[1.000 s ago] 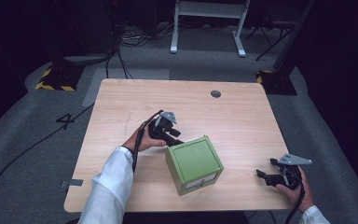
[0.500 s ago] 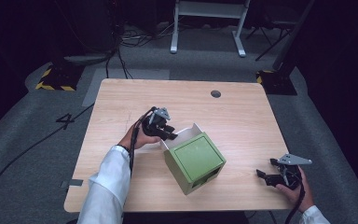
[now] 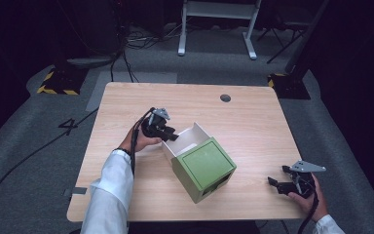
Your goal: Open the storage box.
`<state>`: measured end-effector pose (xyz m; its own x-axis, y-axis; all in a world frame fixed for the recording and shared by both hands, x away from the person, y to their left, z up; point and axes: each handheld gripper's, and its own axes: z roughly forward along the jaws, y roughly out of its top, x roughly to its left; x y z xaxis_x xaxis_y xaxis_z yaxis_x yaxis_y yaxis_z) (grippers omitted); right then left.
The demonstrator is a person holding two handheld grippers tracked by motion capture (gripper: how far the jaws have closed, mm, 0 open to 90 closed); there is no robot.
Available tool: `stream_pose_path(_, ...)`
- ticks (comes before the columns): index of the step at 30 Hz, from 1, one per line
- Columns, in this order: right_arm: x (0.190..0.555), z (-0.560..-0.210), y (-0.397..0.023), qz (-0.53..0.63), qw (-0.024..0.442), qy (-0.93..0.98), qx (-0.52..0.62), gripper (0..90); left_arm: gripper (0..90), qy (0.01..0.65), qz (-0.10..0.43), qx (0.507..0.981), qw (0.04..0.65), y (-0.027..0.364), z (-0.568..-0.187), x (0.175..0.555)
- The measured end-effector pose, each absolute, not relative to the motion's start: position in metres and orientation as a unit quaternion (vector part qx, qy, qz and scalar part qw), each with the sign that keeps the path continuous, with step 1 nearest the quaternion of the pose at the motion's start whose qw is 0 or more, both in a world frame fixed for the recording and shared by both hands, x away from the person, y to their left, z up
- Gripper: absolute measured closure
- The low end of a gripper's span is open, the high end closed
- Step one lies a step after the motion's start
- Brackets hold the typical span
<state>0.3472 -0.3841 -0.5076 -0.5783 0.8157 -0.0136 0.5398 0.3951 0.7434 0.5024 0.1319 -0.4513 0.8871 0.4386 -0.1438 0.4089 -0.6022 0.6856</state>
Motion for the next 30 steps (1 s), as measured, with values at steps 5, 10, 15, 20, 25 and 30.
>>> stream_pose_path(5,0.347,-0.508,-0.384,0.359,0.192,0.813,0.417,15.4,61.3,0.242,0.023,0.895,0.374,0.138,-0.45,0.505)
stream_pose_path(10,0.347,-0.508,-0.384,0.359,0.192,0.813,0.417,15.4,61.3,0.253,0.031,0.892,0.372,0.144,-0.449,0.507)
stream_pose_path(15,0.347,-0.508,-0.384,0.358,0.193,0.813,0.417,15.4,59.8,0.259,0.042,0.888,0.378,0.148,-0.445,0.509)
stream_pose_path(20,0.347,-0.508,-0.384,0.358,0.193,0.813,0.417,15.4,59.6,0.26,0.055,0.888,0.375,0.151,-0.436,0.507)
stream_pose_path(25,0.347,-0.508,-0.384,0.359,0.193,0.813,0.416,15.4,59.0,0.265,0.08,0.883,0.379,0.159,-0.426,0.503)
stream_pose_path(30,0.347,-0.508,-0.384,0.359,0.193,0.813,0.417,15.4,58.4,0.272,0.094,0.881,0.376,0.165,-0.421,0.5)
